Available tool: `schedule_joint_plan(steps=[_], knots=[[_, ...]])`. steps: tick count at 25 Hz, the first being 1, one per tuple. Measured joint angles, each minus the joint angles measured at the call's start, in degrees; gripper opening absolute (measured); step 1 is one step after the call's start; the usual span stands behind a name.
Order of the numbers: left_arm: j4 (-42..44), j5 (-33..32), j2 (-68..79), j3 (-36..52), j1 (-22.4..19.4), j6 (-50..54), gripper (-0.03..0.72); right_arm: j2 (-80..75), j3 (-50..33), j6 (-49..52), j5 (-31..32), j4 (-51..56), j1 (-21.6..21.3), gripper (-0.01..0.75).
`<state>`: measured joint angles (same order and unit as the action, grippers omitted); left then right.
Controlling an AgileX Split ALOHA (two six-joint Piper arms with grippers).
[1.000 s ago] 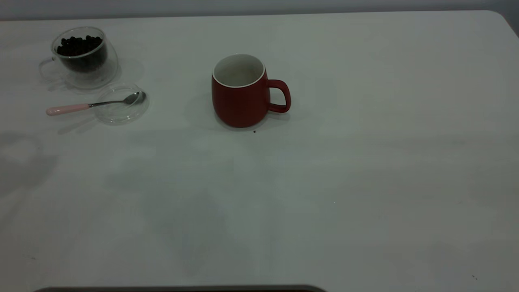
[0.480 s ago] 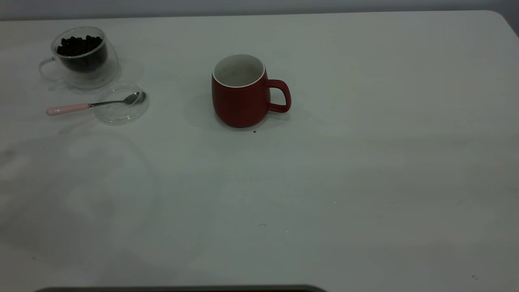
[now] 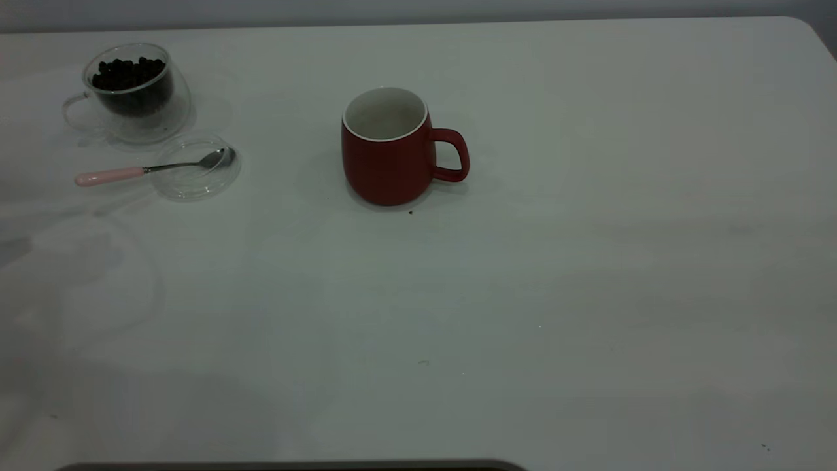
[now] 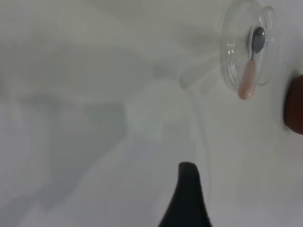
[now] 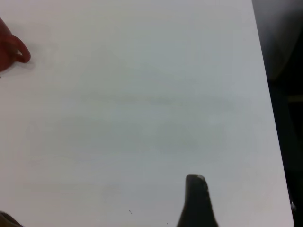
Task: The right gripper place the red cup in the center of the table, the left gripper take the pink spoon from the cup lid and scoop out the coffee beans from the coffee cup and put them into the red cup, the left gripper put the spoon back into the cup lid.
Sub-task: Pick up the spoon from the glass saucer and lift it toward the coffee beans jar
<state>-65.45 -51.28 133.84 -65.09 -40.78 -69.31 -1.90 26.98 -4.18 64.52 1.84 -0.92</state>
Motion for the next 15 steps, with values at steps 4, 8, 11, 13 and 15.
schedule_joint_plan(steps=[4, 8, 11, 13, 15], knots=[[-3.0, -1.9, 4.6, -3.0, 1.6, -1.8, 0.696, 0.0, 0.0, 0.0, 0.0, 0.0, 0.0, 0.591], [-8.3, -2.6, 6.8, -3.4, 4.5, -4.8, 0.696, 0.0, 0.0, 0.0, 0.0, 0.0, 0.0, 0.591], [-11.6, -3.0, 8.1, -3.5, 6.4, -5.7, 0.696, 0.0, 0.0, 0.0, 0.0, 0.0, 0.0, 0.591], [-13.1, -3.1, 8.8, -3.5, 7.6, -6.3, 0.695, 0.0, 0.0, 0.0, 0.0, 0.0, 0.0, 0.591], [-14.8, -3.1, 9.4, -3.5, 8.7, -6.9, 0.695, 0.0, 0.0, 0.0, 0.0, 0.0, 0.0, 0.591]])
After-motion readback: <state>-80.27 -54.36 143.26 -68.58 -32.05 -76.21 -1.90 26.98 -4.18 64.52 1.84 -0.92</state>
